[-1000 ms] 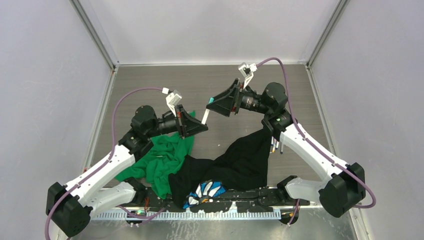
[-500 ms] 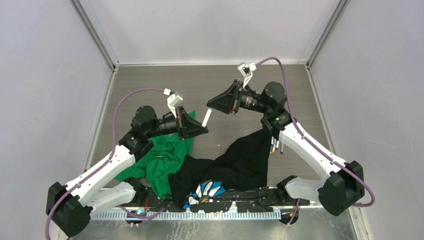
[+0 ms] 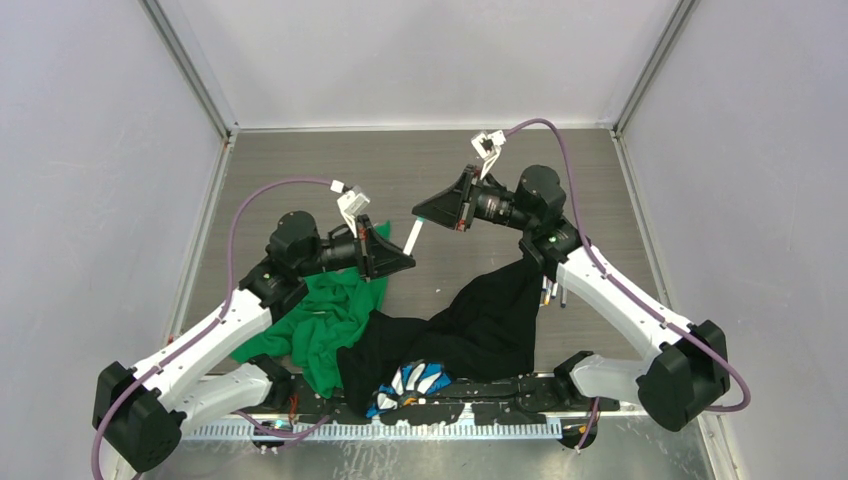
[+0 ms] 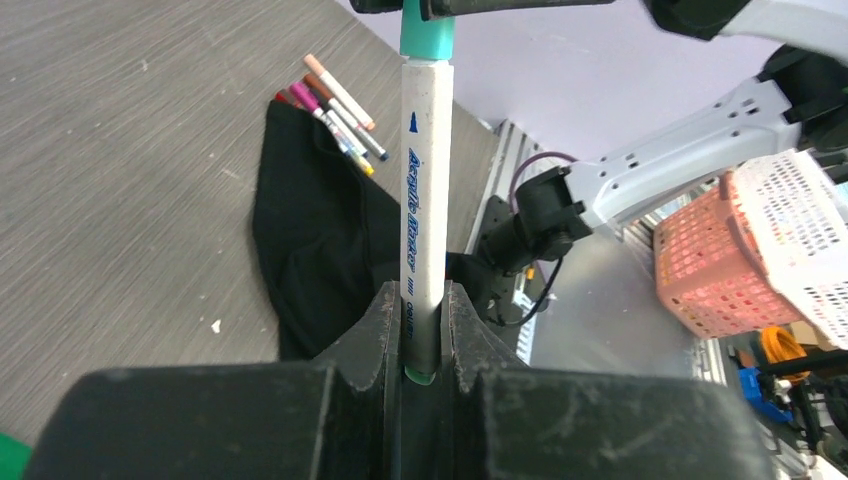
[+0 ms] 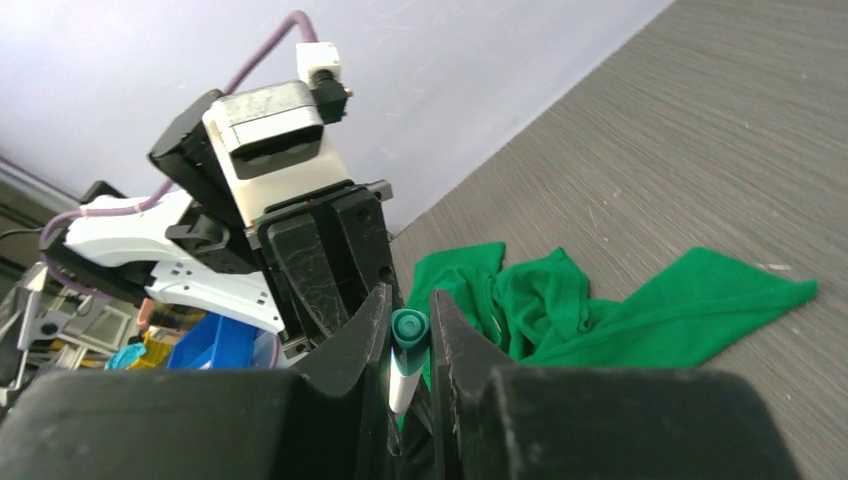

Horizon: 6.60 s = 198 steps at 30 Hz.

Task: Insert the pens into the pen caps
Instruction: Press the pen cap onto the pen.

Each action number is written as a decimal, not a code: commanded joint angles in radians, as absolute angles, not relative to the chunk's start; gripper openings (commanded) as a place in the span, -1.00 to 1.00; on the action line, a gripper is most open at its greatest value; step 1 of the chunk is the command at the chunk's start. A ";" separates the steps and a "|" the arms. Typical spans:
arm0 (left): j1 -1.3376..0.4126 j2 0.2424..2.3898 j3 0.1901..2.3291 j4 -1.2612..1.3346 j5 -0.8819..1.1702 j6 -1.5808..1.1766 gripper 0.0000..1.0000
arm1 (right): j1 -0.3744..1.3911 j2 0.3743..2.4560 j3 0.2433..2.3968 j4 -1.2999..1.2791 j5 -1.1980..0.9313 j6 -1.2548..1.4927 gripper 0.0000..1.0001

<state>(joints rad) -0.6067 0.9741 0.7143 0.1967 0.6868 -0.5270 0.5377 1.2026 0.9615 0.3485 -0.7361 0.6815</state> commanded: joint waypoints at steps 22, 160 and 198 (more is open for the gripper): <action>-0.575 1.052 0.700 0.545 0.611 -0.561 -1.00 | 0.692 1.192 0.620 0.377 -0.755 0.842 -0.99; -0.554 0.798 0.761 -0.021 0.728 -0.194 -1.00 | 0.579 0.956 0.913 0.082 -0.753 0.591 0.92; -0.606 0.847 0.782 -0.061 0.730 -0.160 -1.00 | 0.686 1.173 1.068 0.021 -0.744 0.453 -0.51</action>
<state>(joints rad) -0.6014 0.8444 0.7528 -0.0879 0.7296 -0.1703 0.6815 1.1790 1.0344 -0.0059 -0.7242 0.4675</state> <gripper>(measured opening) 0.123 0.345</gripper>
